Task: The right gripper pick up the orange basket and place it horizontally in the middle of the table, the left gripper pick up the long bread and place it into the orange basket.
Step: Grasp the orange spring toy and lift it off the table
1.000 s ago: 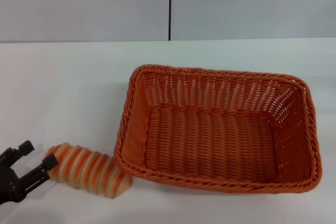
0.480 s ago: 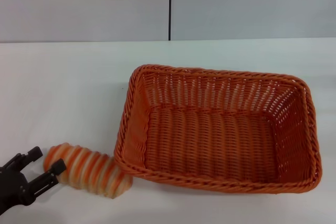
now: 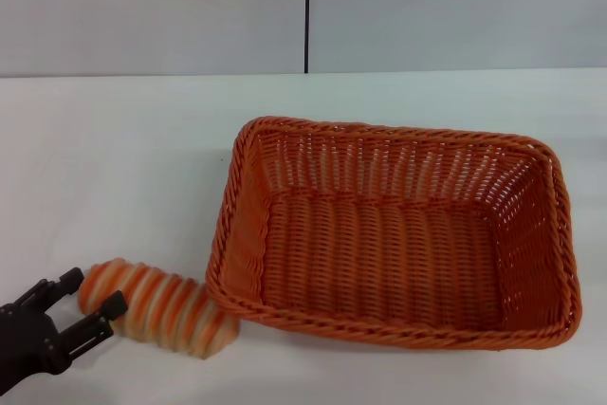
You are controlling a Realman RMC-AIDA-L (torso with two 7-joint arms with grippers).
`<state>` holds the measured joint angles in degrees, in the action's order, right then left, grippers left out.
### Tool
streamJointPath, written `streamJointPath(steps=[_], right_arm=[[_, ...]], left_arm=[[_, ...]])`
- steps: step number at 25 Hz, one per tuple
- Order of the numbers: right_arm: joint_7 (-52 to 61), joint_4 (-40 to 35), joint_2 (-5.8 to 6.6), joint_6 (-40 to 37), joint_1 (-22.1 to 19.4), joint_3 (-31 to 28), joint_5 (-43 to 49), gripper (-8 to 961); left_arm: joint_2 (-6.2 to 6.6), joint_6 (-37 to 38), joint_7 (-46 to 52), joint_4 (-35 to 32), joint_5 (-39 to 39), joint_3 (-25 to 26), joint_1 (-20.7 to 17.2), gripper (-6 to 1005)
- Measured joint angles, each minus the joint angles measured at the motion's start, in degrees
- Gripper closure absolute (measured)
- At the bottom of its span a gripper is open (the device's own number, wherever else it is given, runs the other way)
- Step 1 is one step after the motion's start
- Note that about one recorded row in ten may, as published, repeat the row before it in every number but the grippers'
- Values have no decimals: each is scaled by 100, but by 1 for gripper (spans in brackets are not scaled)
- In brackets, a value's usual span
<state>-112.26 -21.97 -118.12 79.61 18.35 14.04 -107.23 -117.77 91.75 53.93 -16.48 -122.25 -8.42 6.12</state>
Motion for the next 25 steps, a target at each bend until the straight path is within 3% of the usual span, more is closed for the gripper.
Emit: streamJointPath(steps=[9, 14, 25], right_arm=[[-7, 1, 5, -24, -16, 10, 28, 235], [-12, 1, 8, -51, -16, 12, 29, 235], [-15, 1, 9, -83, -22, 20, 41, 234]], left_arm=[[0, 3, 68, -5, 0, -98, 28, 200], [0, 33, 101, -4, 0, -93, 38, 406], [-6, 55, -45, -17, 0, -133, 45, 469]])
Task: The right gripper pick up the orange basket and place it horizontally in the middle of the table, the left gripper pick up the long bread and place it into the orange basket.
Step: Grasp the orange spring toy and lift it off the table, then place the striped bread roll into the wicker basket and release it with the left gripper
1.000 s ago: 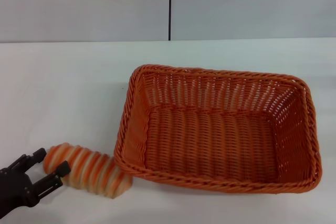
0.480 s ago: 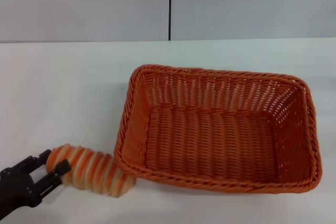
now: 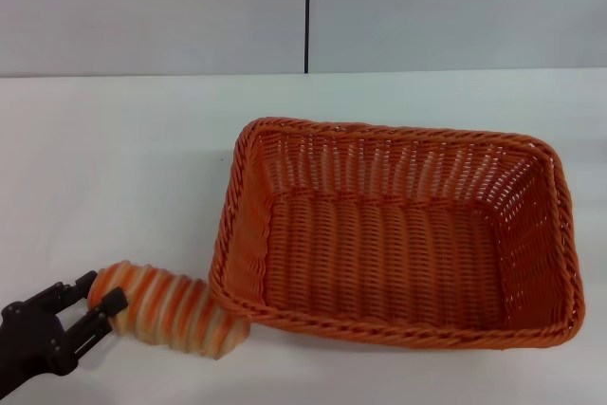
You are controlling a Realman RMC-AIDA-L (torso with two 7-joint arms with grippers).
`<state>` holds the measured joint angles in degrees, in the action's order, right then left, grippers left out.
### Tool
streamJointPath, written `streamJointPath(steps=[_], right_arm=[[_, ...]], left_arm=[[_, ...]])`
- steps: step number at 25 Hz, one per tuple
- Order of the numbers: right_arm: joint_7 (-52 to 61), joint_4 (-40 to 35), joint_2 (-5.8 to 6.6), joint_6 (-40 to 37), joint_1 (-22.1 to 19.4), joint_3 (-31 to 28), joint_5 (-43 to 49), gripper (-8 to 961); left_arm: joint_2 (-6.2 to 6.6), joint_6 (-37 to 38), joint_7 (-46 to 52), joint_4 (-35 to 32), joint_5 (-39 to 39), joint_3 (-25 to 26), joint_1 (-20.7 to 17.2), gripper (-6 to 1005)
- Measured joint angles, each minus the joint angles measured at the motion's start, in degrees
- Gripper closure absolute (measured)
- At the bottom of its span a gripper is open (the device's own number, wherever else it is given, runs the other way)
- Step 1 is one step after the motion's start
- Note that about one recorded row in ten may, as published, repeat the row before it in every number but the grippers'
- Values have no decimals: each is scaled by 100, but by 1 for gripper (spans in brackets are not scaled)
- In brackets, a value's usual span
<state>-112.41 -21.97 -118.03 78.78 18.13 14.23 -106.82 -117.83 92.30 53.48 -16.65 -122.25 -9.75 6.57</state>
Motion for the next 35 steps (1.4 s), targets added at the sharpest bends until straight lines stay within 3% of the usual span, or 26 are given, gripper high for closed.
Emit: streamJointPath(steps=[13, 18, 19, 20, 24, 29, 35], right_arm=[[0, 30, -7, -53, -11, -4, 4, 234], [0, 40, -9, -57, 0, -8, 4, 234], [0, 43, -9, -57, 3, -9, 5, 234], [0, 43, -9, -57, 3, -9, 5, 234], [0, 52, -9, -54, -8, -22, 4, 235], [0, 103, -9, -29, -11, -27, 5, 235], [0, 162, -13, -6, -12, -13, 4, 235]], left_arm=[[17, 251, -239, -25, 59, 272, -60, 608], [41, 593, -227, -26, 68, 912, -75, 656], [47, 751, -226, -29, 70, 1315, -90, 665], [47, 751, -226, -29, 70, 1315, -90, 669], [16, 1048, -220, 40, 72, 2303, -88, 685], [4, 1448, -218, 587, 74, 3060, 222, 706], [2, 1784, -214, 967, 29, 2982, 671, 750]])
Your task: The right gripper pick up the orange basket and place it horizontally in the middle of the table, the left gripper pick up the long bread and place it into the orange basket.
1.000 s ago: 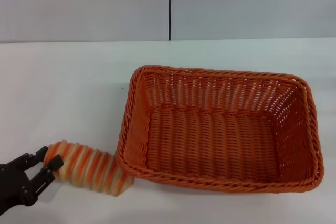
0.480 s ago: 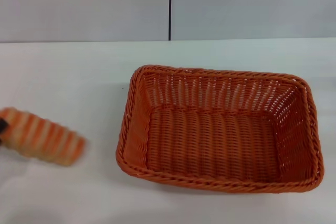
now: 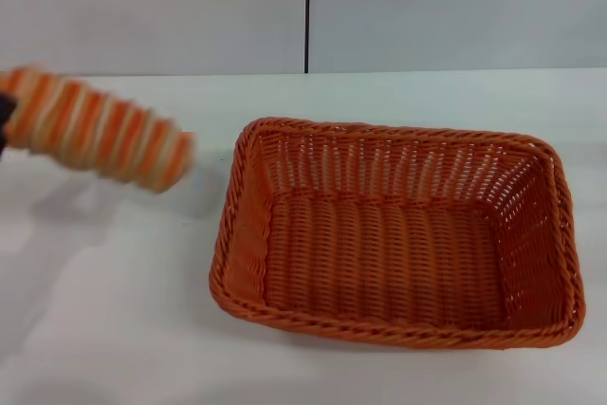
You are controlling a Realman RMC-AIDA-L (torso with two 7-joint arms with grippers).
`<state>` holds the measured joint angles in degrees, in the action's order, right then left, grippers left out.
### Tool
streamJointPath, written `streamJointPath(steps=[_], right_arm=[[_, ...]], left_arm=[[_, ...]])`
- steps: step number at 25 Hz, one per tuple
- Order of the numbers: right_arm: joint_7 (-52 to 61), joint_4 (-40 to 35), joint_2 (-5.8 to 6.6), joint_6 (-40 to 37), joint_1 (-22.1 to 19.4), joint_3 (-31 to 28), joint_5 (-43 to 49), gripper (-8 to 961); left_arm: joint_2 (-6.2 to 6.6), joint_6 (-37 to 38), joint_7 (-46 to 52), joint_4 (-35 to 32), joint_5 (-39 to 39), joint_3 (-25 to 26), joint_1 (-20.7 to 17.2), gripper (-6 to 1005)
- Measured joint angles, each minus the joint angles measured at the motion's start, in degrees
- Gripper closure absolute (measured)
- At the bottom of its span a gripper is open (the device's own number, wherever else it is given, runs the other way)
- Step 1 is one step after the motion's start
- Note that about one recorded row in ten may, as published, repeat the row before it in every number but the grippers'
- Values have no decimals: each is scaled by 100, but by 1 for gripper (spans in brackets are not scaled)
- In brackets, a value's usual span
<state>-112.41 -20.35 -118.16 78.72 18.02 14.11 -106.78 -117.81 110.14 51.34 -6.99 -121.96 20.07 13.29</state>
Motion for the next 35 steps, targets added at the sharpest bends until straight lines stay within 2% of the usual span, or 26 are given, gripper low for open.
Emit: streamJointPath(steps=[4, 9, 11, 13, 15, 19, 28, 32, 34, 35], right_arm=[[0, 70, -4, 2, -2, 6, 0, 235], [0, 153, -20, 4, -7, 12, 0, 235], [0, 184, -24, 8, 11, 13, 40, 235], [0, 190, -24, 10, 33, 16, 100, 235], [0, 203, -24, 11, 45, 19, 131, 235], [0, 239, -24, 12, 58, 22, 143, 235], [3, 243, -22, 12, 71, 22, 146, 234], [26, 243, -22, 43, 72, -29, 103, 234], [31, 235, -21, 95, 68, -82, 63, 234], [32, 228, -21, 123, 61, -113, 41, 234]], left_arm=[[-9, 78, 49, 378, -8, -474, 361, 800], [-69, -145, 33, 620, -30, -1827, 946, 844], [-80, -423, 2, 801, -33, -2115, 1120, 847], [-82, -768, -10, 988, -30, -2168, 1197, 851], [-84, -1027, -15, 1133, -30, -2163, 1219, 854], [-85, -1223, -63, 1231, -4, -2129, 1192, 765], [-37, -755, -87, 1055, 21, -1811, 1006, 539], [-34, -458, -96, 906, 26, -1323, 805, 400], [-33, -176, -253, 846, 25, -527, 489, 194], [-33, -112, -340, 865, 26, -226, 363, 195]])
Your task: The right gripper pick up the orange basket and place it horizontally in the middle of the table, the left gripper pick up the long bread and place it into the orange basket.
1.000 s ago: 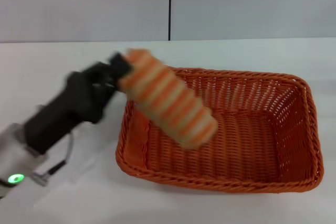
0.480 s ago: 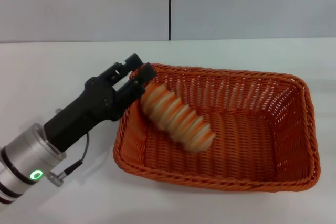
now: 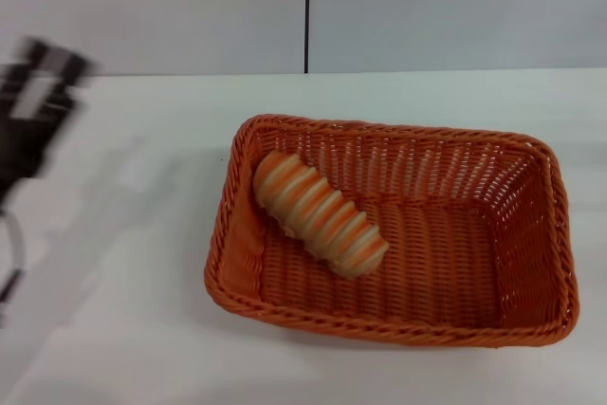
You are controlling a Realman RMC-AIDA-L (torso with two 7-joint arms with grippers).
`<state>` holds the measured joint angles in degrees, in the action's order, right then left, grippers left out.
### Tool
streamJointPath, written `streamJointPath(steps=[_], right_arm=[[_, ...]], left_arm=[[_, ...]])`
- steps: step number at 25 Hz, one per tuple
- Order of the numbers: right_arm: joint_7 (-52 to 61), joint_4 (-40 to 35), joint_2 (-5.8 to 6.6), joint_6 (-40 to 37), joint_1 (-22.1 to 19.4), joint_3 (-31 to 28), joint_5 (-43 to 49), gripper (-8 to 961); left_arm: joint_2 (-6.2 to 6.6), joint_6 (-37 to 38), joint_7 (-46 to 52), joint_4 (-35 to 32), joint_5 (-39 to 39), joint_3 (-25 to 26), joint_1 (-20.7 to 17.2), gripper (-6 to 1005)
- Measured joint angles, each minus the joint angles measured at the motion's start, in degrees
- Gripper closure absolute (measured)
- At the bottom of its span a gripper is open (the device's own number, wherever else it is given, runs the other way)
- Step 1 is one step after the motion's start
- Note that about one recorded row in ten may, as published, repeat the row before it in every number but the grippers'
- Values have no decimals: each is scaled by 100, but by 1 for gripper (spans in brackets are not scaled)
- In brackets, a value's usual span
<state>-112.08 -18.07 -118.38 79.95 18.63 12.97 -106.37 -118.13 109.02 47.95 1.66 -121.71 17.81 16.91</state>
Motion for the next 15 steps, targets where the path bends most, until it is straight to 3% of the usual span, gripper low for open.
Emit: streamJointPath(steps=[1, 2, 4, 8, 10, 12, 15], right_arm=[[2, -6, 0, 34, -4, -36, -20, 234], [3, -17, 0, 74, -14, -81, -39, 234], [3, -30, 2, 141, -32, -159, -58, 234], [-15, -37, 18, 144, -67, -336, -63, 234], [-18, -38, 23, 129, -67, -496, -64, 234], [-21, -39, 23, 127, -51, -674, -66, 234], [-23, -34, 16, 127, -27, -952, -68, 235]], left_arm=[[-2, 40, -61, 25, -4, 208, -77, 196], [-23, 122, -316, 170, 3, 917, -377, 196], [-30, 132, -399, 217, 1, 1060, -450, 198], [-40, 110, -867, 504, 2, 2060, -905, 199], [-40, 110, -867, 504, 2, 2060, -905, 199], [-43, 67, -876, 458, 1, 2546, -1004, 199], [-45, 50, -913, 456, -1, 2720, -1023, 199]])
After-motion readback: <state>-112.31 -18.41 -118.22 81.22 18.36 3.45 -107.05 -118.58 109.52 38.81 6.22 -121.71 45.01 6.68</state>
